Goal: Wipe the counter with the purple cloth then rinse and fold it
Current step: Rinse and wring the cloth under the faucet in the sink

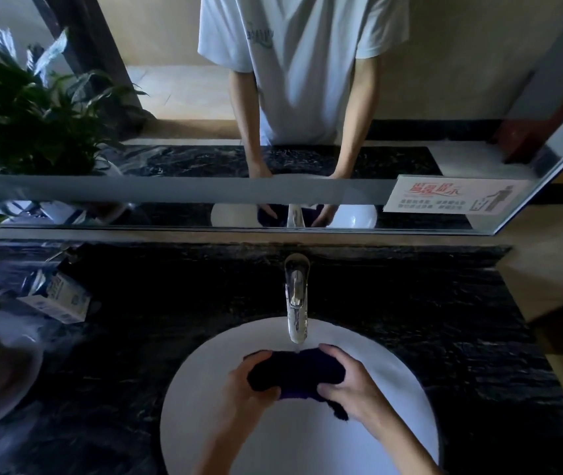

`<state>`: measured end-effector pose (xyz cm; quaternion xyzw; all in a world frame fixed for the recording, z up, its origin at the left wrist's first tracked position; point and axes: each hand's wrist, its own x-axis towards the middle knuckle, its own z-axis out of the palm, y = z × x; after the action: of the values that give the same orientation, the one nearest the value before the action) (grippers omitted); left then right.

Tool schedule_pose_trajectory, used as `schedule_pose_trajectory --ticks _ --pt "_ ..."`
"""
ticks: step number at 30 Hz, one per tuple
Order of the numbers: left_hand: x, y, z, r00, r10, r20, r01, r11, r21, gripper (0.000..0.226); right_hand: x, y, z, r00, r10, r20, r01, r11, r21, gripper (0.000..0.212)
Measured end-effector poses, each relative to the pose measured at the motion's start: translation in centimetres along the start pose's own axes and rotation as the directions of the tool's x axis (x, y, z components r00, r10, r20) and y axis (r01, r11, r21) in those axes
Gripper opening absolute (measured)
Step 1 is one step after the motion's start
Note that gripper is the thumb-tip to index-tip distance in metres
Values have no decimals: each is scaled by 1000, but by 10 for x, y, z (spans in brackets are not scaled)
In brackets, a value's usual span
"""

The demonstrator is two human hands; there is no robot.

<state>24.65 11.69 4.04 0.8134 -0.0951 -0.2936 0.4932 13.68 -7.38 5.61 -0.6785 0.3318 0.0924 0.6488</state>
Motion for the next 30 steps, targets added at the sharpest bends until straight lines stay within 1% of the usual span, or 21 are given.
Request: schedule_pose_trajectory --ticks 2,4,6,7,8,9,10,12,13,15,16,18,20,23,26,30 --pt "12 0 7 1000 -15 -1 15 992 122 60 15 0 0 997 -42 -66 29 980 -198 61" --pt "28 -4 13 1000 -16 -9 18 985 170 53 30 -1 -3 980 -128 -154 73 944 -322 42" --pt "41 -2 17 998 -35 -44 42 986 159 43 42 -2 -10 961 -182 -206 90 916 -390 25" --pt "46 3 17 996 -69 -60 75 992 99 35 45 -4 -14 962 -175 -212 86 925 -370 21" --pt "51 8 18 991 -117 -69 116 993 -18 24 47 -5 -18 970 -126 -208 64 957 -282 19" --pt "54 13 18 985 -168 -41 160 976 -147 13 47 -7 -20 980 -69 -184 39 986 -159 20" --pt "56 16 19 976 -218 14 215 943 -255 11 46 -7 -22 987 -15 -163 9 999 -36 20" --pt "56 19 21 951 -284 127 311 875 -370 27 45 -7 -21 979 61 -196 -28 986 167 20" --pt "57 18 25 939 -301 166 344 837 -426 29 45 -5 -19 970 99 -220 -37 962 270 22" --pt "55 16 33 914 -351 202 403 751 -523 20 46 -2 -12 955 182 -234 -58 888 456 24" --pt "55 13 38 898 -396 191 433 716 -547 19 48 1 -9 953 216 -213 -77 850 521 22" --pt "55 6 48 871 -464 161 468 682 -563 18 47 6 -4 948 272 -163 -113 771 627 19" --pt "53 3 56 860 -482 170 486 667 -565 19 47 13 -2 927 331 -175 -122 710 694 20" --pt "52 4 66 861 -477 175 487 676 -553 21 44 26 -3 903 384 -192 -123 661 740 23" --pt "52 7 72 884 -431 182 458 717 -526 23 43 32 -9 911 366 -192 -109 660 744 26" --pt "57 5 68 925 -364 106 366 782 -505 14 47 30 -12 937 296 -185 -80 699 711 25"
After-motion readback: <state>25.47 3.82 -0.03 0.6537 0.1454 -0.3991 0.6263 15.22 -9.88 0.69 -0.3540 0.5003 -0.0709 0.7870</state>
